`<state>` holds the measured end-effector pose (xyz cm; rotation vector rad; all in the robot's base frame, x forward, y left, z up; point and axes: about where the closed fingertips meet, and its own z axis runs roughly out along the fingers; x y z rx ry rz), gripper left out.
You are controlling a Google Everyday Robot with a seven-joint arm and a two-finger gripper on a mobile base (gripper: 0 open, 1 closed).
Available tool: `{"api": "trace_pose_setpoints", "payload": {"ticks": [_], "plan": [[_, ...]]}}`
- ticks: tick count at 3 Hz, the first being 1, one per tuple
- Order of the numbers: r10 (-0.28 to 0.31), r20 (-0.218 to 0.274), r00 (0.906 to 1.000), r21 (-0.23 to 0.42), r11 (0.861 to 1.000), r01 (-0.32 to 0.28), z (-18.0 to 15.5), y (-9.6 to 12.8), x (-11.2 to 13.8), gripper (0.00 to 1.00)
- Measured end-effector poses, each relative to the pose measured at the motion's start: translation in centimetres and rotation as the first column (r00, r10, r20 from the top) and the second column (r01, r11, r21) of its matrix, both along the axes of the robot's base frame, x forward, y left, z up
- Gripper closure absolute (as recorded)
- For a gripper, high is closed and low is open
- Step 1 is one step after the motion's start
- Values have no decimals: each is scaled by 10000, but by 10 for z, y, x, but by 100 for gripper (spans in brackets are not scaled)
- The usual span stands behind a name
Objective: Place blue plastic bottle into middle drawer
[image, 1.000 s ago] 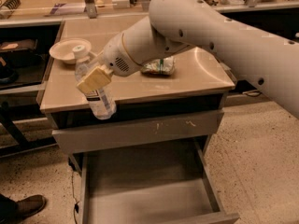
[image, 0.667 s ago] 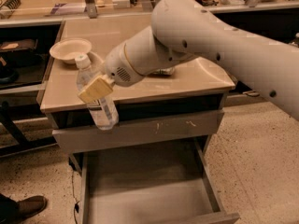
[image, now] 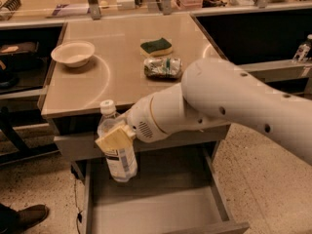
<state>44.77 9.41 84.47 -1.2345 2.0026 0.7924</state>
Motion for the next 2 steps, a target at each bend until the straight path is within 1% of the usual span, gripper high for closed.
{"api": "trace_pose_setpoints", "payload": {"ticks": [1, 2], "plan": [[-162, -297, 9994, -87, 9998, 160, -14, -8, -9, 100], [-135, -252, 9996, -79, 9999, 133, -12, -7, -8, 100]]}}
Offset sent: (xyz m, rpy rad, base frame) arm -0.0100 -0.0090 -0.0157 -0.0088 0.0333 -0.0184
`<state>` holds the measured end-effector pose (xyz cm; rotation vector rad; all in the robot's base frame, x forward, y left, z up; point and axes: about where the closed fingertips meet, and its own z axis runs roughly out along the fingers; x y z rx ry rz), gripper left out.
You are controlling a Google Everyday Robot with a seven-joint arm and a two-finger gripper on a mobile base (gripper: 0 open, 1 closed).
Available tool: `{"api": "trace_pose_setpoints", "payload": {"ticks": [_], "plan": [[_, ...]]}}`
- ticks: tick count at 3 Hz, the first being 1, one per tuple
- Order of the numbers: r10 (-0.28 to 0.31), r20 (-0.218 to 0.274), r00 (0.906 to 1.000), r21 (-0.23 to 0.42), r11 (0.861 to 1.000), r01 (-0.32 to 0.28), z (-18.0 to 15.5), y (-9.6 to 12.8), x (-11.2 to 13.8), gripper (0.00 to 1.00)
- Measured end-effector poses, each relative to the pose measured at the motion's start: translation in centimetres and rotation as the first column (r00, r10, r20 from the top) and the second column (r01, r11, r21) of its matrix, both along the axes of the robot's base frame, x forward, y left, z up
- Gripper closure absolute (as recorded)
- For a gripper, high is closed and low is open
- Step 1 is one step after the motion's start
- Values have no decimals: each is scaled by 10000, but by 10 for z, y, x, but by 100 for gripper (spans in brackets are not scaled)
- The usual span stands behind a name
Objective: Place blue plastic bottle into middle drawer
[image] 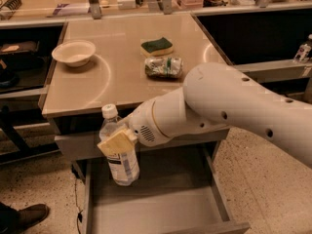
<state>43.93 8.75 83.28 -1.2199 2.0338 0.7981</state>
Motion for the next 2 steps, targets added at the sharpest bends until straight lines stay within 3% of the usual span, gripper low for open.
{"api": "trace_pose_setpoints", "payload": {"ticks": [1, 2], "plan": [[-358, -97, 9993, 78, 9993, 358, -23, 2, -3, 100], [-1351, -339, 9903, 253, 9904, 1360, -77, -8, -1, 100]]}}
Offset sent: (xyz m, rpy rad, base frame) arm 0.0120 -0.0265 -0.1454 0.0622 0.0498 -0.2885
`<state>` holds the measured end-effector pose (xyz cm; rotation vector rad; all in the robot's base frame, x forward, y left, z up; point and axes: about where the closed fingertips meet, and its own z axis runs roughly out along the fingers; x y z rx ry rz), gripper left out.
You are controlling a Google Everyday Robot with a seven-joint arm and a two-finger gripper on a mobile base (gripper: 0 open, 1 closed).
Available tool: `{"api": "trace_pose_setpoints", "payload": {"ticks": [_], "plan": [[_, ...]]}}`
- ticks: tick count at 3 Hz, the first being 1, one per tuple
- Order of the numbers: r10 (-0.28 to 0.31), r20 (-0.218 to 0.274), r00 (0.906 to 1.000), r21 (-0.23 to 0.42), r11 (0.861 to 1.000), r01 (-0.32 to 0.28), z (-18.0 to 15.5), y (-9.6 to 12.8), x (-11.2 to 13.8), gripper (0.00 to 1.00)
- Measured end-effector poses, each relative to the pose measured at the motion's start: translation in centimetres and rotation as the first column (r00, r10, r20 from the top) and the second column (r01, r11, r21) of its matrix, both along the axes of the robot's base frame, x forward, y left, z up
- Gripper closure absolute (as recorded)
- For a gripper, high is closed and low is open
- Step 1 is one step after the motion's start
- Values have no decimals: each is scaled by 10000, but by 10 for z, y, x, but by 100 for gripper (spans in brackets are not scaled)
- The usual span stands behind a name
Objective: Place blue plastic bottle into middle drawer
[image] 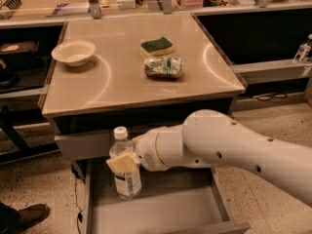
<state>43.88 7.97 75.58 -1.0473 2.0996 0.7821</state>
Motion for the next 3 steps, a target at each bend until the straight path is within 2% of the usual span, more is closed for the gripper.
{"api": "trace_pose_setpoints", "payload": {"ticks": [1, 2, 3], "plan": [[-949, -40, 9955, 183, 9953, 949, -44, -15, 11, 100], [-949, -39, 9955, 183, 9953, 949, -44, -15, 11, 100], [-1129, -182, 9934, 298, 9931, 1134, -58, -14, 8, 100]]}}
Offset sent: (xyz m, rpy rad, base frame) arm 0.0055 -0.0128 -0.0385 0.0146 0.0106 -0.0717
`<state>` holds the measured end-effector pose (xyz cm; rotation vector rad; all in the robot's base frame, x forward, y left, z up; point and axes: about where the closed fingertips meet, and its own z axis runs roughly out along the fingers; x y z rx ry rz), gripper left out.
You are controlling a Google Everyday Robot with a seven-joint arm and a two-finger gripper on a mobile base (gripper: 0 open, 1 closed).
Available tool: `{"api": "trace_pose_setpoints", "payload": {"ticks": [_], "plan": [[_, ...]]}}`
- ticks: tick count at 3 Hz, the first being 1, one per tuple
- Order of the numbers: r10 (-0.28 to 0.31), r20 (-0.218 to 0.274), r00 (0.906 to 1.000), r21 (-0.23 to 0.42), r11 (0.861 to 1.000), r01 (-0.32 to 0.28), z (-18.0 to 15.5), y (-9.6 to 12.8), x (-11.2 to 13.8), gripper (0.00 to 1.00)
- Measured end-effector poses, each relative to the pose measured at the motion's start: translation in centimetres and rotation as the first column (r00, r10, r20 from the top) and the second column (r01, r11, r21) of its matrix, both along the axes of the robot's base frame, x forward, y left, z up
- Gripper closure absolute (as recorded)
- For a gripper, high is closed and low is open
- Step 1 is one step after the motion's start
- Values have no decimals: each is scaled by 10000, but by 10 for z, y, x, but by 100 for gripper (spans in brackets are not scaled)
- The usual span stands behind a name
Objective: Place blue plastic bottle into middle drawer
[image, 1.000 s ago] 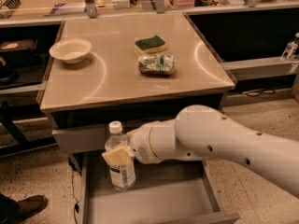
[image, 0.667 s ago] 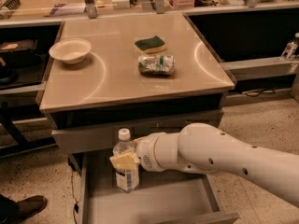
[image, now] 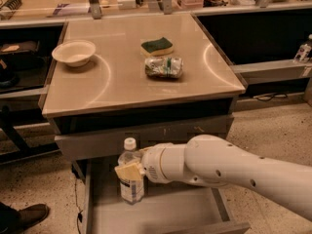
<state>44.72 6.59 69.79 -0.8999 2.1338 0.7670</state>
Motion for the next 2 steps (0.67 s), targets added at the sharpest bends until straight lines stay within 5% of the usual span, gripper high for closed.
{"api": "trace_pose_setpoints", "payload": {"ticks": [2], "plan": [[-1484, -127, 9888, 666, 9866, 1490, -92, -12, 10, 100]]}}
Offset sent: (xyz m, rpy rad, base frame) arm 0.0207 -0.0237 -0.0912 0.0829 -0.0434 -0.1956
